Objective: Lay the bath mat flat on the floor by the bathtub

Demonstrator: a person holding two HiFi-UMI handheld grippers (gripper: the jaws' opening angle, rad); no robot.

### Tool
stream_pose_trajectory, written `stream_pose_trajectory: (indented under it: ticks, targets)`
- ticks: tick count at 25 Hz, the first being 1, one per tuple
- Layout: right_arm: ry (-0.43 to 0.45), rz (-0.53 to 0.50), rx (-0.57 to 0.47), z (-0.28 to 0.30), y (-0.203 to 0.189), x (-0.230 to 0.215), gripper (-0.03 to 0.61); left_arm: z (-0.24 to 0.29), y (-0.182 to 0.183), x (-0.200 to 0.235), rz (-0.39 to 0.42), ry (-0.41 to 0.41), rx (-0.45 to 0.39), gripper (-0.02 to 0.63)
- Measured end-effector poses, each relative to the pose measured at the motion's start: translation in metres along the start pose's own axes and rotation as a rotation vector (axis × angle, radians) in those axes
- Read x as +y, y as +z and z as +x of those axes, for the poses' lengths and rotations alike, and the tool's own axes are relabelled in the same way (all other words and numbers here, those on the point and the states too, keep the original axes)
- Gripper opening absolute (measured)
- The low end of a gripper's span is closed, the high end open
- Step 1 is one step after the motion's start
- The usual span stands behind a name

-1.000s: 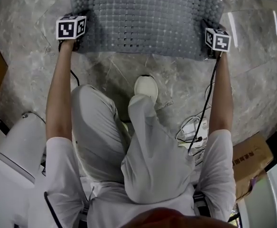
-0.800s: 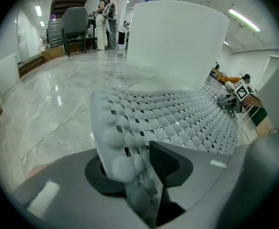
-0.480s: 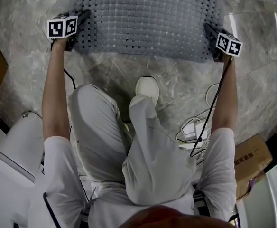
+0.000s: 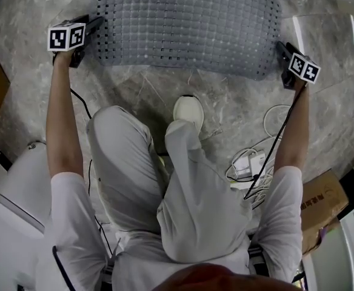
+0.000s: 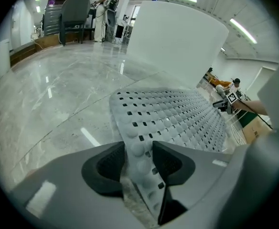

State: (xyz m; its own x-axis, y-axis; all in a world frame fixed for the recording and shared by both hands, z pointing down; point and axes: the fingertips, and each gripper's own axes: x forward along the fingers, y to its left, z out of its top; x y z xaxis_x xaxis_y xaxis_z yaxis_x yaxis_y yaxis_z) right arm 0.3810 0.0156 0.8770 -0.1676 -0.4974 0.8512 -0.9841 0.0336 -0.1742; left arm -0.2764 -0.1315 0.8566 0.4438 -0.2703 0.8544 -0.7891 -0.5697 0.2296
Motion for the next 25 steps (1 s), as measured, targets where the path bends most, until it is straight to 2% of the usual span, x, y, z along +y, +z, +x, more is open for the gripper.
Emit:
stream_pose_trajectory:
  ticks: [2, 7, 12, 17, 20, 23, 25]
  targets:
    - [-0.026, 0.01, -0.002, -0.008, -0.005, -0.01, 0.202, -0.005, -0.001, 0.01, 0.008, 0.023, 0.002, 0.155]
    - [-0.071, 0.027, -0.022, -0.019, -0.008, -0.02, 0.202, -0.02, 0.003, 0.029, -0.039, 0.078, -0.048, 0.14]
    - [-0.132, -0.02, -0.057, -0.019, -0.002, -0.009, 0.201, -0.026, 0.009, 0.028, -0.032, 0.136, -0.118, 0.118]
    - [-0.101, -0.082, -0.096, -0.008, 0.01, 0.036, 0.221, -0.018, 0.015, 0.007, -0.046, 0.159, -0.214, 0.099]
    - [-0.103, -0.139, -0.14, -0.004, 0.024, 0.074, 0.224, -0.012, 0.024, -0.01, -0.068, 0.184, -0.284, 0.058]
    - [-0.096, -0.191, -0.203, -0.001, 0.038, 0.121, 0.205, -0.006, 0.03, -0.036, -0.059, 0.208, -0.335, 0.004]
    - [-0.048, -0.205, -0.214, 0.002, 0.04, 0.163, 0.198, -0.002, 0.033, -0.06, -0.041, 0.192, -0.364, -0.003]
